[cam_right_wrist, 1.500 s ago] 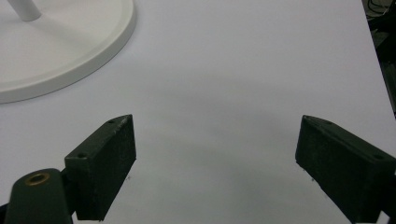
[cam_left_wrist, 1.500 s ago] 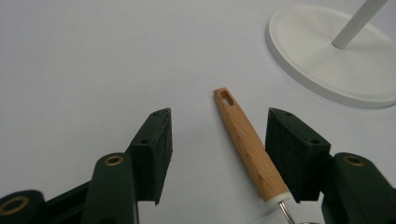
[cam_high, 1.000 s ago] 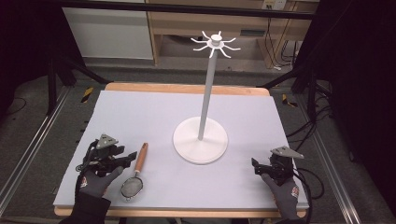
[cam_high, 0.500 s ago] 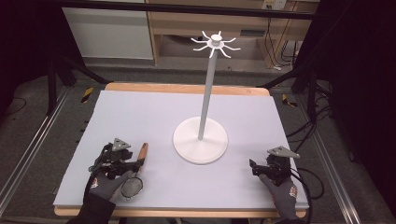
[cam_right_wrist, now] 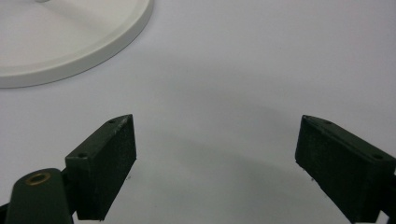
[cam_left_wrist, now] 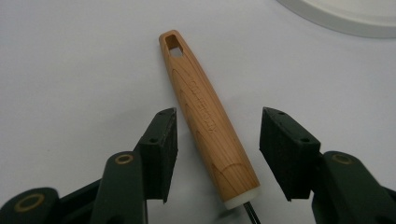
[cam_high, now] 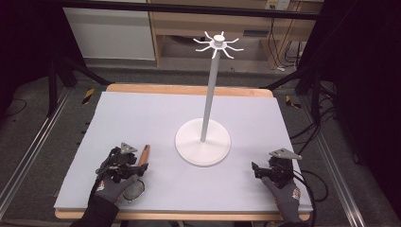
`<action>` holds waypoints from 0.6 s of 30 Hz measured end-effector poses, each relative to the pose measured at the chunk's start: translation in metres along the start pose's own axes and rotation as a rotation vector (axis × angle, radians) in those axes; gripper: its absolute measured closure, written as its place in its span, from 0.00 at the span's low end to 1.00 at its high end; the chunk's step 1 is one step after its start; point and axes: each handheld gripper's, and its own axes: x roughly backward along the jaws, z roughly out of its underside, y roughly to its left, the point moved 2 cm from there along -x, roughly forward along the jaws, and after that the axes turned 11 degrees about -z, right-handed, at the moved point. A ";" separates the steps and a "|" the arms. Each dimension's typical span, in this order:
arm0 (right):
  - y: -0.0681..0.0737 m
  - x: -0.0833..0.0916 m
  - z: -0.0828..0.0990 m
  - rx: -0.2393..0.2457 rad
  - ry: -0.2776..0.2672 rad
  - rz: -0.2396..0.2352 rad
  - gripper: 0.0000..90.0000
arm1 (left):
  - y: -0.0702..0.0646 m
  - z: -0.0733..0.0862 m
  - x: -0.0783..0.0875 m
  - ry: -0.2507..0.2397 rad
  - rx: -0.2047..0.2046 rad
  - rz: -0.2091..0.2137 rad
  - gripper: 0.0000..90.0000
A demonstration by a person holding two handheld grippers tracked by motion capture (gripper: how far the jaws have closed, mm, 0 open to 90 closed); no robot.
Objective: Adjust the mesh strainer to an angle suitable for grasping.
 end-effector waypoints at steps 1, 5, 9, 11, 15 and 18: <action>0.000 0.000 0.000 0.001 0.001 -0.002 0.14 | -0.001 0.001 -0.002 0.007 0.001 -0.001 0.54; 0.000 -0.001 0.000 0.002 0.002 -0.002 0.14 | -0.001 0.002 -0.005 0.023 -0.002 -0.007 0.57; 0.000 -0.001 0.000 -0.002 0.003 -0.004 0.14 | -0.002 0.002 -0.006 0.034 0.001 0.000 0.63; 0.000 -0.001 0.000 -0.002 0.004 -0.004 0.14 | -0.002 0.002 -0.005 0.034 -0.001 -0.006 0.64; 0.001 -0.001 0.001 -0.006 0.007 -0.001 0.14 | -0.001 0.002 -0.005 0.036 0.006 -0.006 0.66; 0.000 -0.002 0.000 0.005 0.008 0.001 0.14 | 0.000 0.002 -0.004 0.037 0.008 -0.010 0.67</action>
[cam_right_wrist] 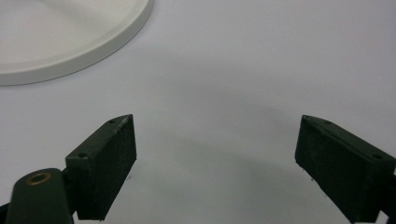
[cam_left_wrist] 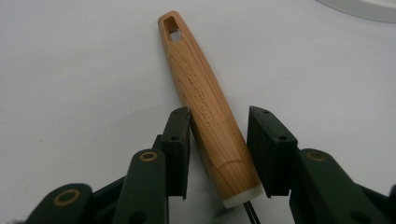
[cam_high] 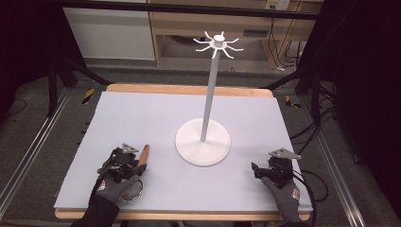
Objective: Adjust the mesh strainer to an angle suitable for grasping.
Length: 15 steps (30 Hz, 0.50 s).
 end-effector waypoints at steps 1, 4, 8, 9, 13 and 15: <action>0.000 0.000 0.000 0.001 0.000 0.000 0.14 | 0.000 0.000 0.000 0.001 -0.002 -0.002 0.67; 0.000 0.000 0.000 0.000 0.000 0.000 0.14 | 0.001 0.000 0.001 0.002 0.001 0.001 0.68; 0.000 0.000 0.000 0.002 -0.001 0.000 0.14 | 0.004 0.000 0.002 0.000 0.001 0.000 0.70; 0.000 0.000 0.000 0.001 -0.001 0.001 0.14 | 0.004 0.000 0.002 -0.001 0.000 0.000 0.70; 0.000 0.000 0.000 0.000 0.001 0.001 0.14 | 0.004 0.000 0.003 -0.002 -0.002 0.001 0.70; 0.000 0.000 0.000 0.001 0.000 0.001 0.14 | 0.005 0.001 0.002 0.002 0.005 0.013 0.69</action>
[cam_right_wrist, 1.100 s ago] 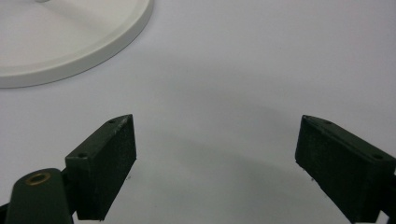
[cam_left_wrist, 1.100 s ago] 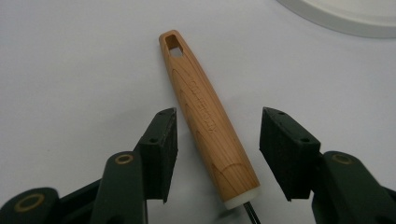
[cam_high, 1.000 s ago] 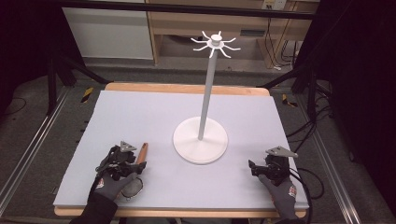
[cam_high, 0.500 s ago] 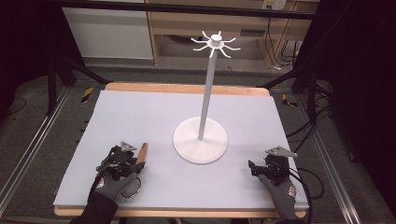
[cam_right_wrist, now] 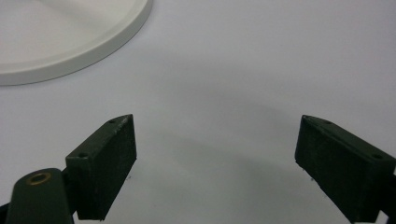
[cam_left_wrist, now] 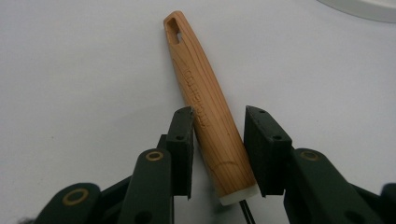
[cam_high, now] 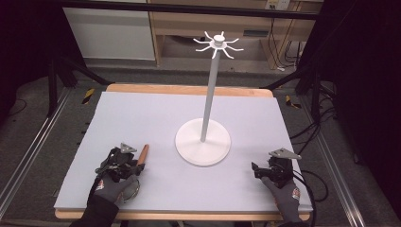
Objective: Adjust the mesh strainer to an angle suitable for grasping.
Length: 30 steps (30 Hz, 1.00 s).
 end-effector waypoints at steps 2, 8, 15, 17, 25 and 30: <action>0.000 0.000 0.000 0.000 0.000 0.000 0.14 | -0.001 0.001 -0.003 0.012 0.004 -0.003 0.65; 0.000 0.000 0.000 -0.004 0.000 0.000 0.14 | -0.003 0.002 -0.006 0.042 0.007 0.004 0.63; 0.000 0.000 0.000 -0.008 -0.001 -0.001 0.14 | -0.003 0.000 -0.004 0.058 0.017 0.045 0.69; 0.000 0.000 0.000 -0.008 0.000 -0.001 0.14 | -0.004 0.000 -0.004 0.056 0.013 0.049 0.71; 0.000 0.001 0.000 -0.007 -0.003 -0.004 0.14 | -0.010 -0.001 -0.002 0.042 -0.035 0.054 0.77; 0.000 0.001 0.000 -0.013 -0.003 -0.010 0.14 | -0.009 -0.001 -0.001 0.028 -0.040 0.046 0.70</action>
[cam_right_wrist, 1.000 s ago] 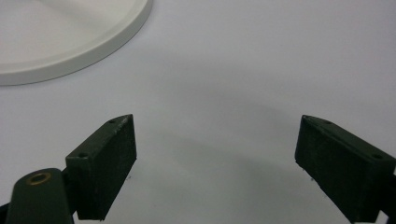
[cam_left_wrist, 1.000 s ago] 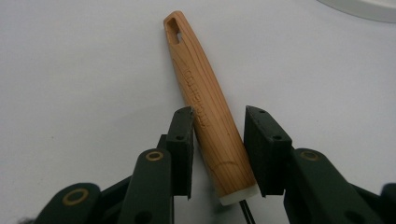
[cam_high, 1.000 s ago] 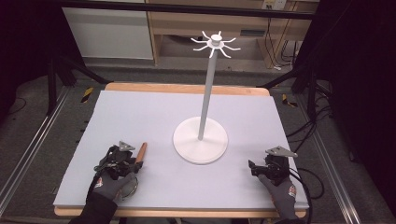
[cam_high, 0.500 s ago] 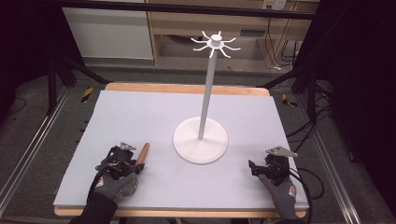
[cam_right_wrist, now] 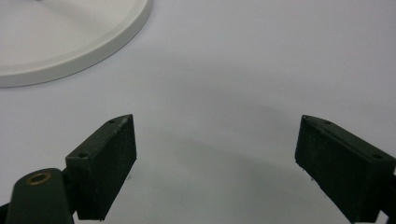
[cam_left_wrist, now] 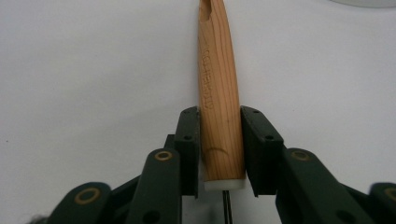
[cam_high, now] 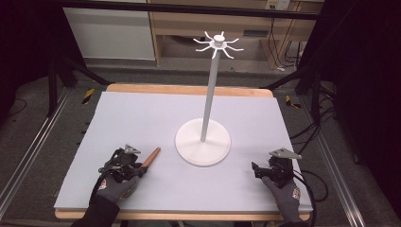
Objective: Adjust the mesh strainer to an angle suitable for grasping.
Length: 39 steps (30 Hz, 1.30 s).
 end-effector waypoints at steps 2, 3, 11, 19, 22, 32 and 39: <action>0.000 0.000 0.000 -0.002 0.000 -0.001 0.14 | 0.001 -0.002 0.004 -0.024 0.000 0.017 0.66; 0.000 0.000 0.000 0.001 0.000 0.000 0.14 | 0.002 -0.004 0.005 -0.032 -0.003 0.021 0.65; 0.000 0.000 0.000 -0.008 0.003 0.004 0.14 | 0.000 -0.018 0.009 -0.053 -0.008 0.052 0.61; 0.000 -0.001 0.000 0.002 0.005 0.003 0.14 | -0.003 -0.029 -0.001 -0.042 -0.024 0.045 0.59; 0.000 -0.001 0.000 0.001 0.003 0.002 0.14 | -0.002 -0.028 -0.009 -0.033 -0.021 0.038 0.59; 0.000 -0.001 0.001 0.006 0.009 0.003 0.14 | -0.002 -0.022 -0.016 -0.003 -0.027 0.041 0.64; 0.000 -0.001 0.001 0.004 0.012 -0.002 0.14 | 0.001 -0.019 -0.014 0.006 -0.019 0.054 0.68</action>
